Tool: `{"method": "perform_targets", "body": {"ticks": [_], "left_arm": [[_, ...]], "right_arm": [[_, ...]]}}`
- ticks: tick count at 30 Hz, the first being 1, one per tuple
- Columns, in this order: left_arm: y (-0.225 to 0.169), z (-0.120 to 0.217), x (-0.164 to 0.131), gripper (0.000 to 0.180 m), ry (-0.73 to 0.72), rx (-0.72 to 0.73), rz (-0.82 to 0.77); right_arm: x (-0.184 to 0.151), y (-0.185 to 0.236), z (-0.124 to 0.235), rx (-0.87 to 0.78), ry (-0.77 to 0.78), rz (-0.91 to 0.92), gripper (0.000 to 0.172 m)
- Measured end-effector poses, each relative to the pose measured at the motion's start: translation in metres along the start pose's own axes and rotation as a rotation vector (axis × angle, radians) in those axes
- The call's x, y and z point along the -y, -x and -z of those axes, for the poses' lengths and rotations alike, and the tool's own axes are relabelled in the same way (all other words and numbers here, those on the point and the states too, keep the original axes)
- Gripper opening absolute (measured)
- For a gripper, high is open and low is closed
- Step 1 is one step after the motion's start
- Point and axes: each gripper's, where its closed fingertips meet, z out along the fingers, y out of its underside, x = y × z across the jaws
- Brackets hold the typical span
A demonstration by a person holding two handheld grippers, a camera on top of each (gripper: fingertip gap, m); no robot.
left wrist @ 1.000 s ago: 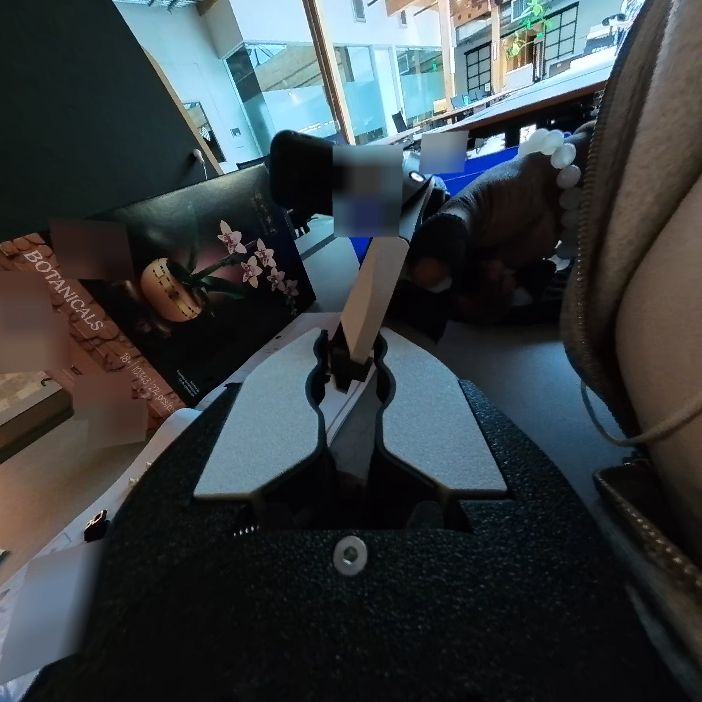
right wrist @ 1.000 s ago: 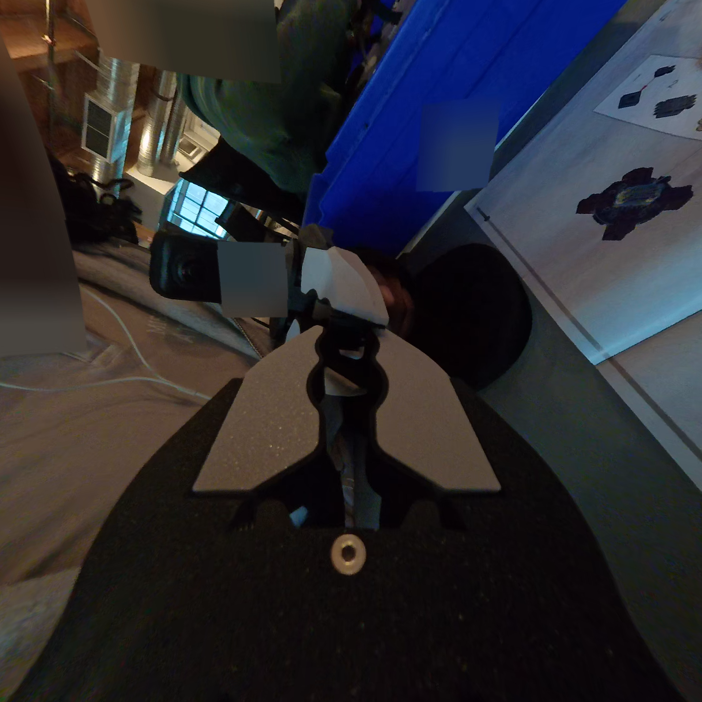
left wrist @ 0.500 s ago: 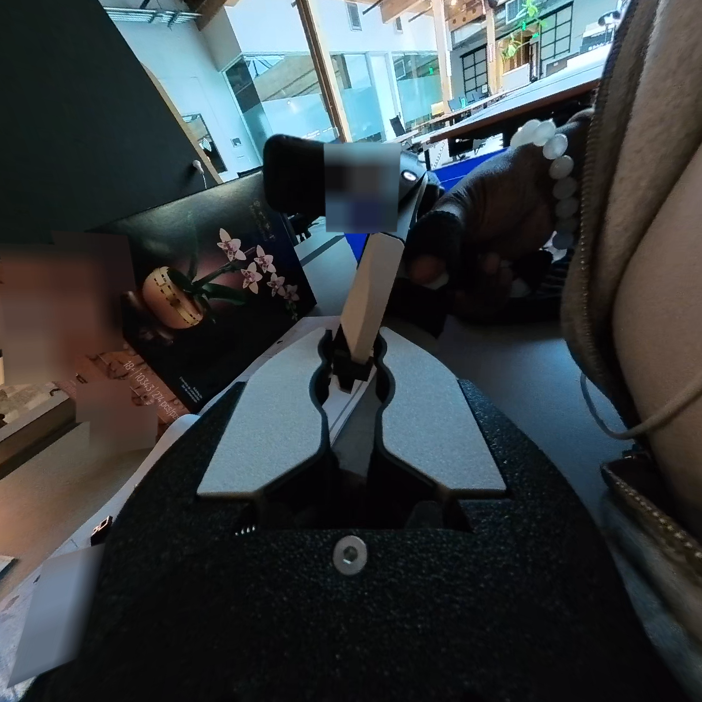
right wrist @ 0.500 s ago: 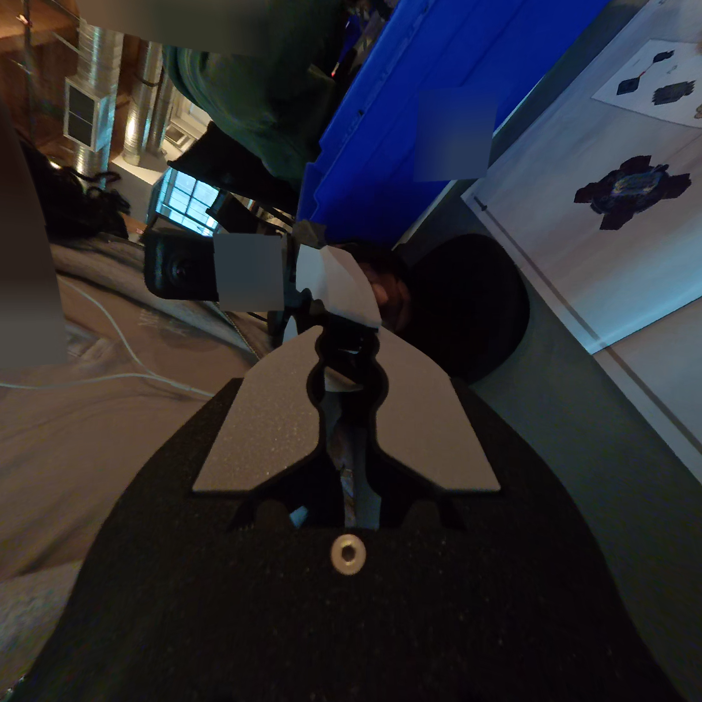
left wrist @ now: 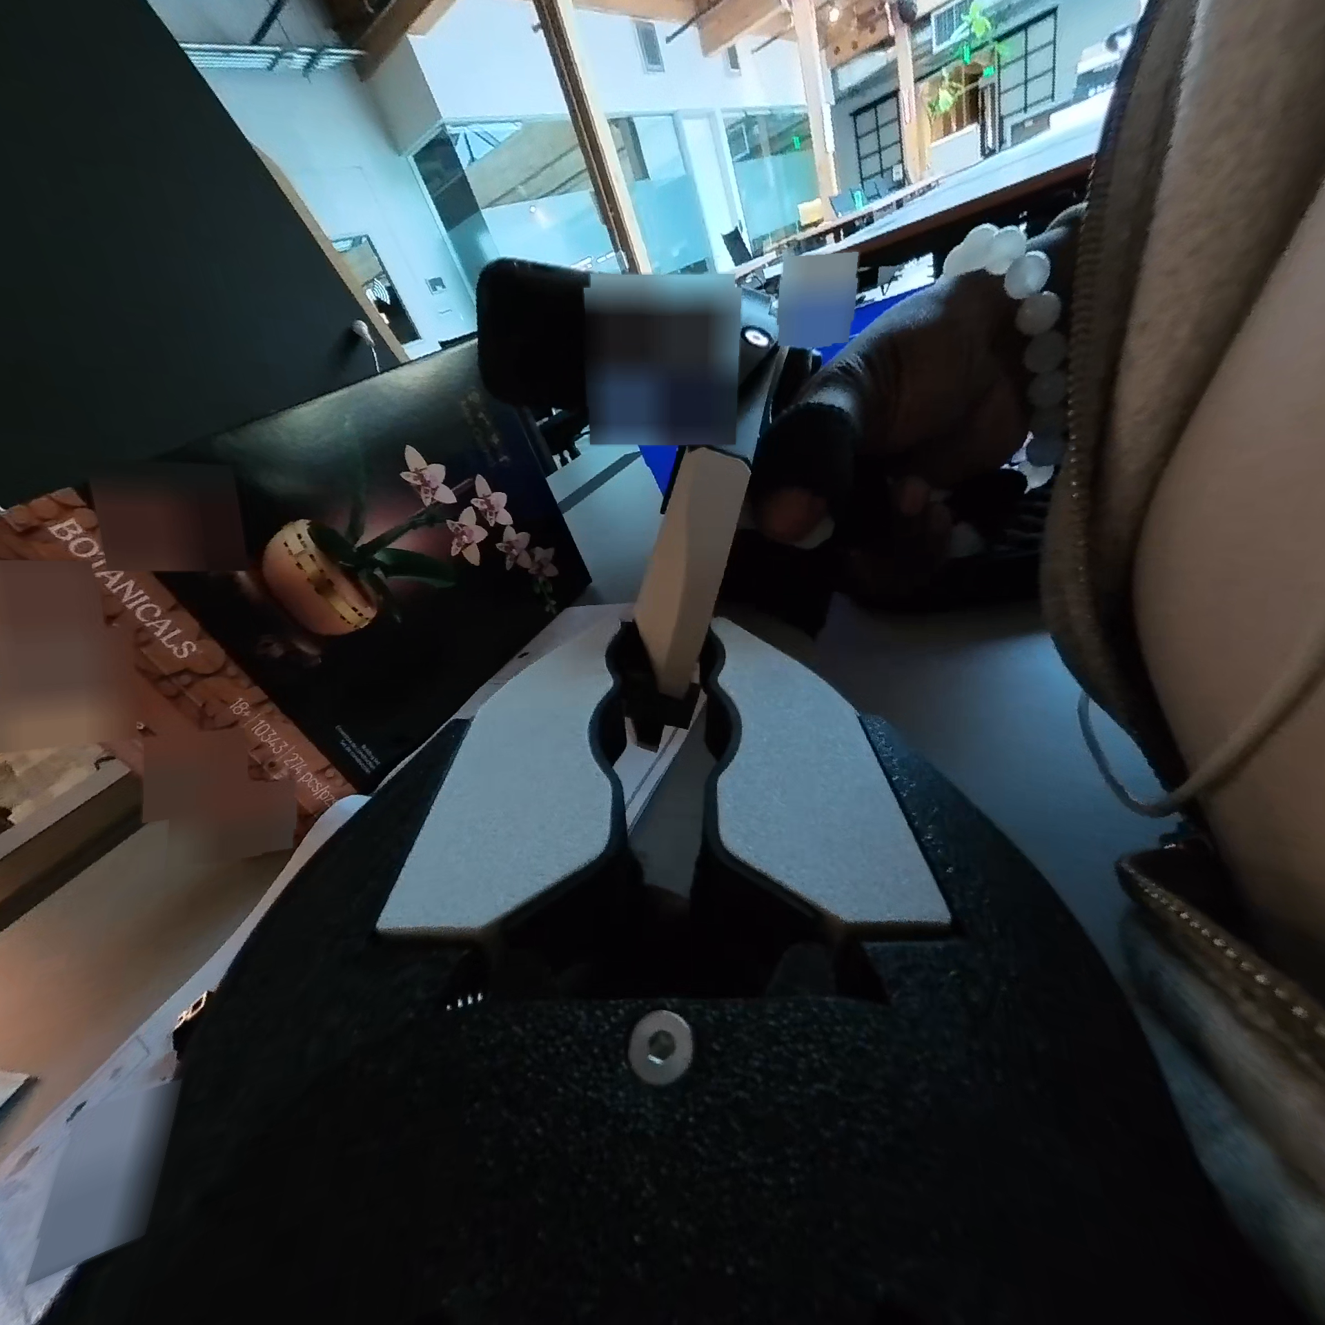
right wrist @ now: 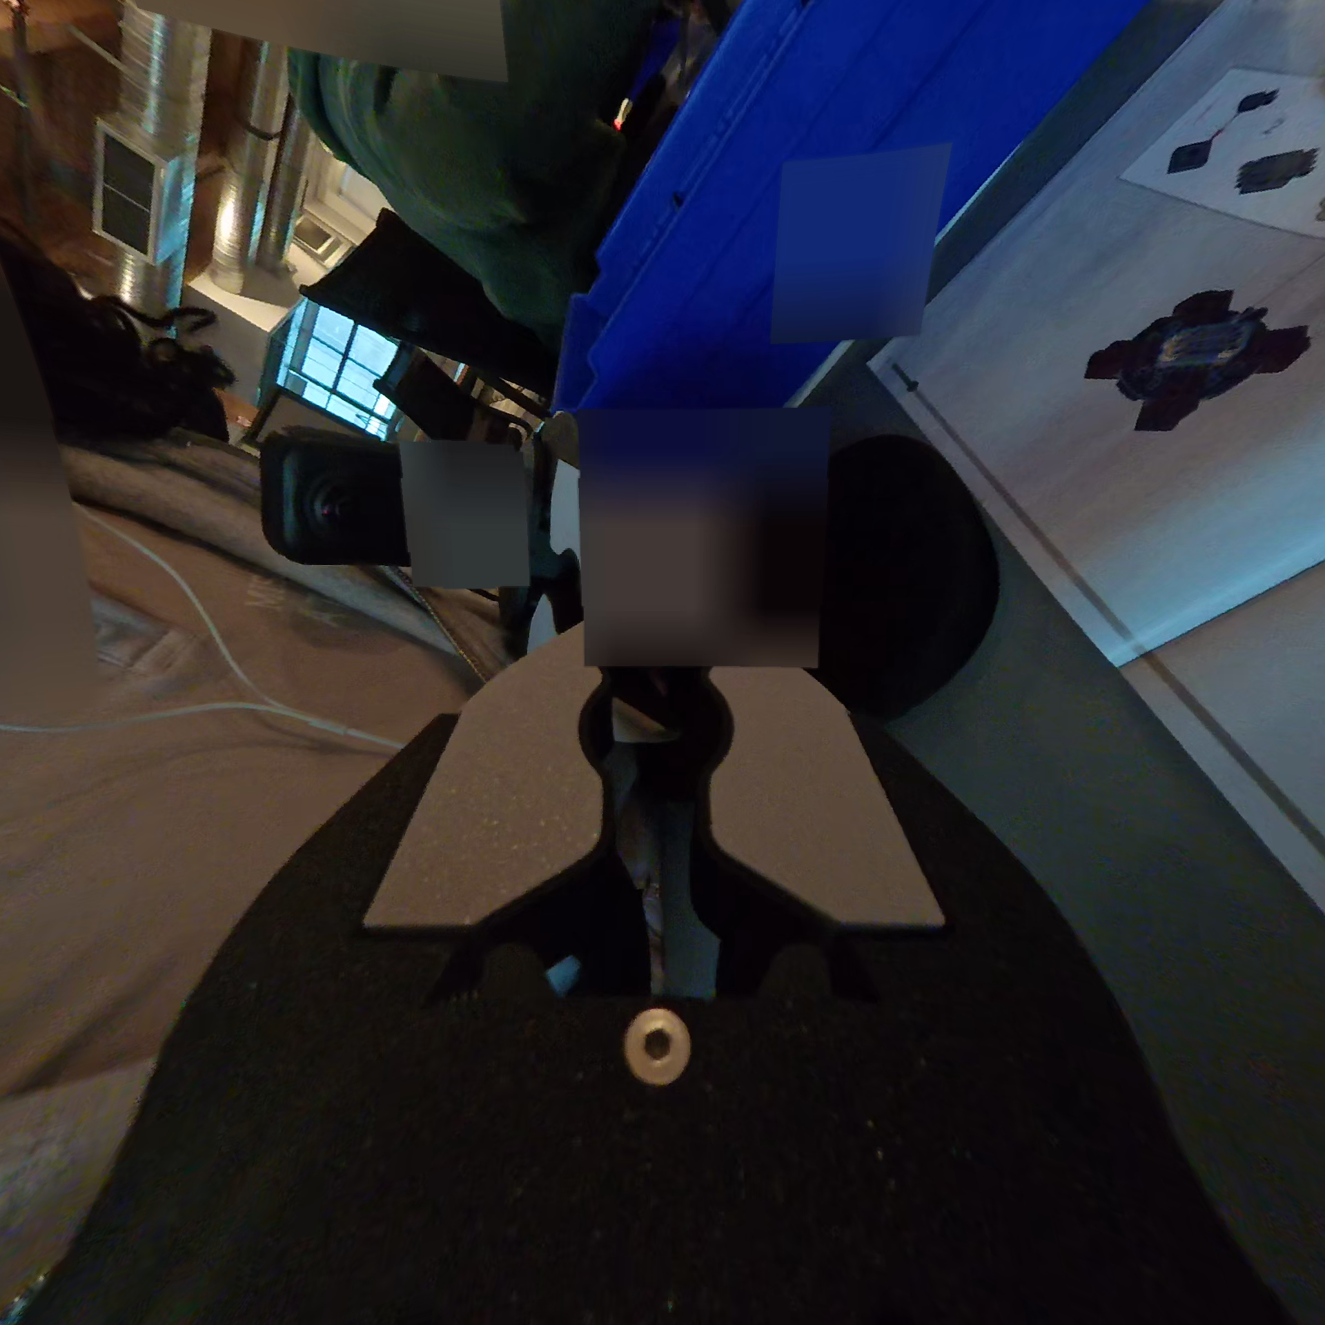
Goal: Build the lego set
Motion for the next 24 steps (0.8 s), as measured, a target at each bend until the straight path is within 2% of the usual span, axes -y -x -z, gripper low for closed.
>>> {"method": "perform_targets", "body": {"ticks": [10, 24], "left_arm": [[0.0053, -0.0009, 0.0001, 0.025, -0.004, 0.025, 0.016], [0.0056, -0.0013, 0.0005, 0.019, -0.008, 0.019, 0.023]], "right_arm": [[0.0025, -0.0012, 0.0000, -0.012, -0.011, 0.019, 0.016], [0.0054, -0.0022, -0.0014, 0.000, -0.020, 0.014, 0.016]]}}
